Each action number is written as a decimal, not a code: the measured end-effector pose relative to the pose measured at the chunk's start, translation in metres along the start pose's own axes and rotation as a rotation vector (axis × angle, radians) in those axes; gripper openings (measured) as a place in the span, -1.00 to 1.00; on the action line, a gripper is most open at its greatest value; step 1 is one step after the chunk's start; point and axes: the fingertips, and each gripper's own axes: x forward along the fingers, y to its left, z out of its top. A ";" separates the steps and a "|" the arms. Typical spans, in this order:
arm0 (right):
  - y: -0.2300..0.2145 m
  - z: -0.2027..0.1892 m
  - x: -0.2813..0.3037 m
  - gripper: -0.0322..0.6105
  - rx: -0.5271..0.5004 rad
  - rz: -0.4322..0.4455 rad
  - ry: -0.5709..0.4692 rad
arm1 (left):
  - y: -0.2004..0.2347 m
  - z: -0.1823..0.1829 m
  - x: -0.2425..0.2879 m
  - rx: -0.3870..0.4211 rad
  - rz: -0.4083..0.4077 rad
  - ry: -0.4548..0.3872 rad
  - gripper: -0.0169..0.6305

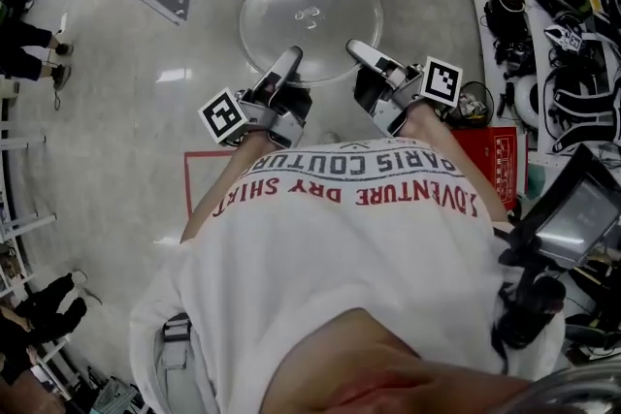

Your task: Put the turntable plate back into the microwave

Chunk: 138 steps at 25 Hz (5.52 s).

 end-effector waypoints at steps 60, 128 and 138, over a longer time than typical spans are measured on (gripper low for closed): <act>-0.244 0.290 0.466 -0.80 0.220 0.031 0.090 | 0.224 0.488 0.258 0.030 0.163 -0.271 -0.87; -0.273 0.330 0.495 -0.80 0.185 0.023 -0.018 | 0.271 0.562 0.309 -0.041 0.315 -0.364 -0.84; -0.274 0.332 0.521 -0.78 0.154 -0.016 -0.021 | 0.266 0.562 0.310 -0.049 0.330 -0.343 -0.84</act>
